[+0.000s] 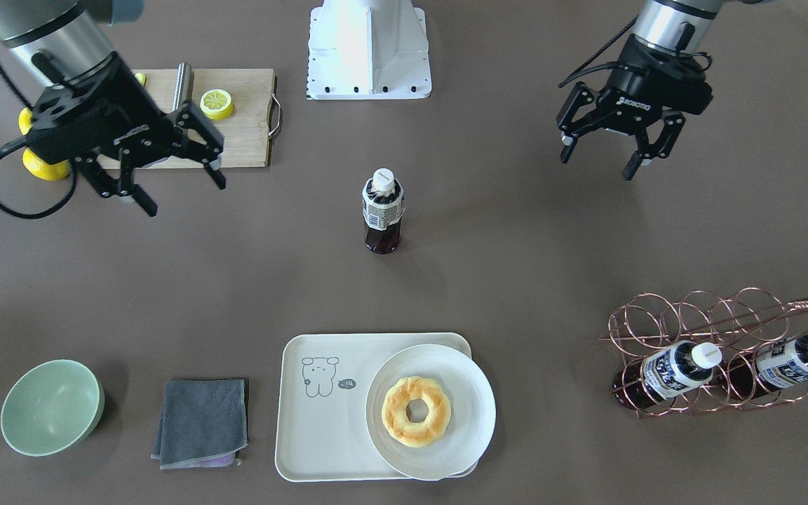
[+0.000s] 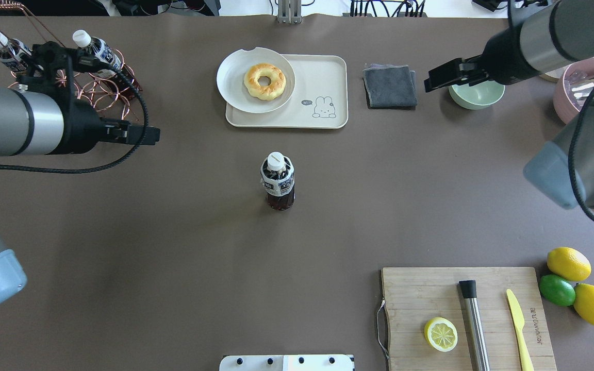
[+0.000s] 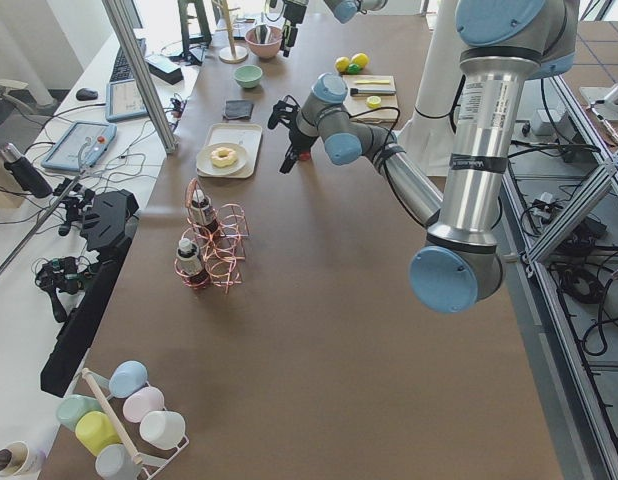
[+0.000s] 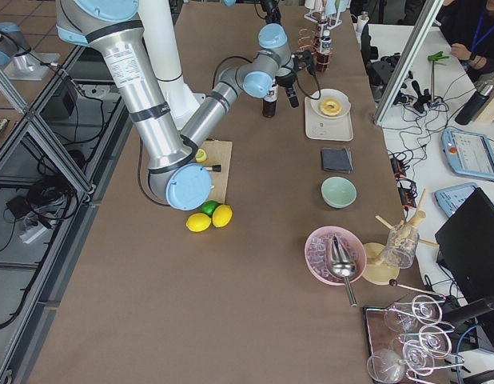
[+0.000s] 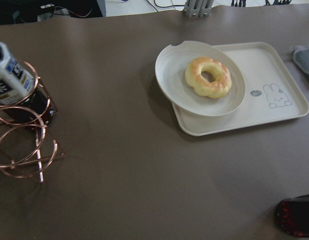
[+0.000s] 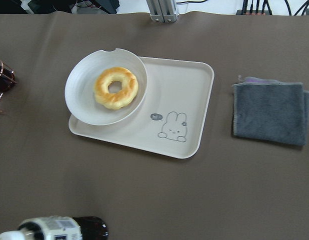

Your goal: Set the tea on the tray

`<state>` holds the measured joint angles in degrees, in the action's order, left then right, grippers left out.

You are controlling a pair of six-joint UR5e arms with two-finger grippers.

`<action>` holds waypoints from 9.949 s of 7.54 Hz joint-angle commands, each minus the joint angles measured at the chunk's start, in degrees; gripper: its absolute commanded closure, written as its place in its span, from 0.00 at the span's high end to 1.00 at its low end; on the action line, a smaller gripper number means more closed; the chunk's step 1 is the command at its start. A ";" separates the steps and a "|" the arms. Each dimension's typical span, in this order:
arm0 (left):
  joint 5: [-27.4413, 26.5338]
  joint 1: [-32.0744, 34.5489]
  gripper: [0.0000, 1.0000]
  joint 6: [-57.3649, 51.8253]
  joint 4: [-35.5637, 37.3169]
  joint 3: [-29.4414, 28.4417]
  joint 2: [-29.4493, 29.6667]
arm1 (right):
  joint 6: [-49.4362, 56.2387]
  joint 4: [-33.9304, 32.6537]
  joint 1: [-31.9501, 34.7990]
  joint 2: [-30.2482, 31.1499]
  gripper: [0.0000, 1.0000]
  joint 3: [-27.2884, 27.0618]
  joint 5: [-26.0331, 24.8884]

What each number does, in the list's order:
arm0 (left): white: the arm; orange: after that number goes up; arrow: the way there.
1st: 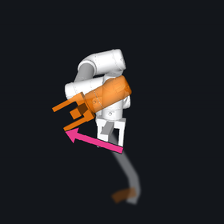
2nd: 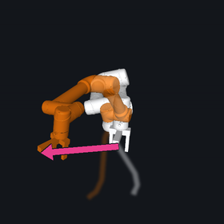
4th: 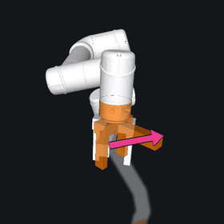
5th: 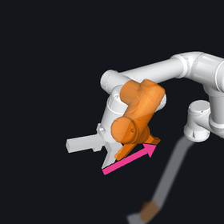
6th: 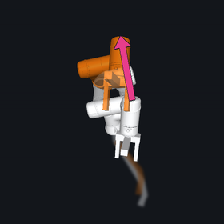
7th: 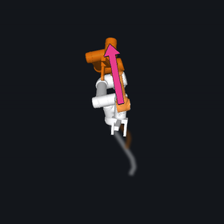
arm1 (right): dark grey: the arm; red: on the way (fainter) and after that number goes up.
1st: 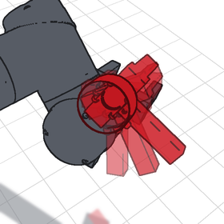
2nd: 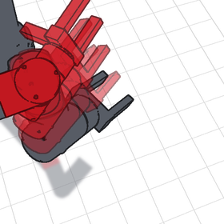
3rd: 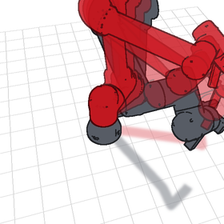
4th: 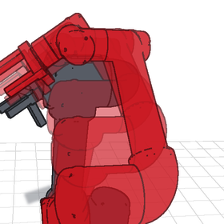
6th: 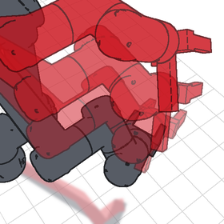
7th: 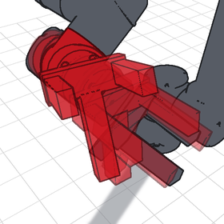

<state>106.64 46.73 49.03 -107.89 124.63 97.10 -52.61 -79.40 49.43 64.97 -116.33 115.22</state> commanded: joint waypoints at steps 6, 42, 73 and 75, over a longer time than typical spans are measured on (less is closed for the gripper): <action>16.94 17.78 1.00 -26.09 -18.93 -13.70 -18.35 | -7.24 -21.50 -23.50 -22.68 0.99 8.65 -31.72; 16.94 21.65 1.00 -28.46 -20.87 -17.14 -21.69 | -3.11 4.33 -3.99 -31.75 0.00 46.19 -24.08; 22.82 46.44 0.99 -64.24 12.44 -27.86 -17.12 | 62.10 -9.28 48.04 36.63 1.00 21.94 20.49; 25.45 46.35 0.99 -64.41 12.44 -28.47 -18.69 | 61.93 -9.37 47.69 36.55 1.00 21.94 16.12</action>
<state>130.30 93.62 -15.74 -95.46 96.56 79.42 9.43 -88.70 97.40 101.60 -94.39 134.70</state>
